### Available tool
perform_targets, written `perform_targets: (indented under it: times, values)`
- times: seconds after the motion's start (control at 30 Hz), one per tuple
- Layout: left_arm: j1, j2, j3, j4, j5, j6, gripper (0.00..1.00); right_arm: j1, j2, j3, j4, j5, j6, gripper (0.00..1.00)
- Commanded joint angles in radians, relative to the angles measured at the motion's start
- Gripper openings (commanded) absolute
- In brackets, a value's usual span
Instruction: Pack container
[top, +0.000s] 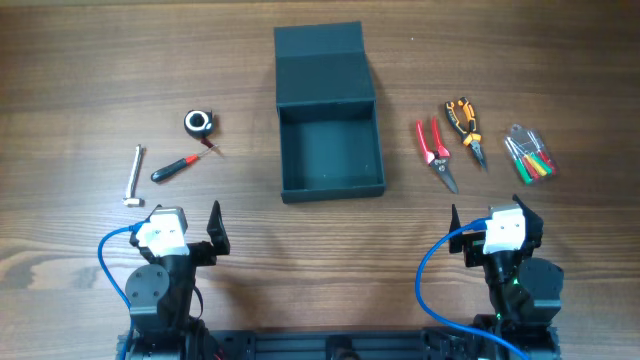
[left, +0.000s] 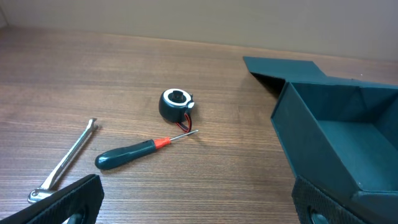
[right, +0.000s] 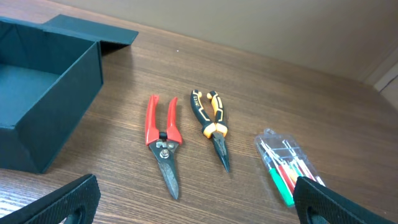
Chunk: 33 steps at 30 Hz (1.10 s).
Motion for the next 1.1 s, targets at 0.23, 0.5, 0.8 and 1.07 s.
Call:
perform_targets:
  times: [0.23, 0.5, 0.8, 1.07]
  values:
    - [0.007, 0.000, -0.004, 0.004, -0.006, -0.005, 1.00, -0.002, -0.012, -0.001, 0.002, -0.005, -0.005, 1.00]
    - [0.007, 0.000, -0.004, 0.004, -0.006, -0.005, 1.00, -0.002, -0.012, -0.001, 0.002, -0.005, -0.005, 1.00]
    - [0.007, 0.000, -0.004, 0.004, -0.005, -0.005, 1.00, -0.002, -0.012, -0.001, 0.002, -0.005, -0.005, 1.00]
    - [0.007, 0.000, -0.004, 0.029, 0.052, -0.006, 1.00, -0.002, -0.012, -0.001, 0.002, -0.005, -0.005, 1.00]
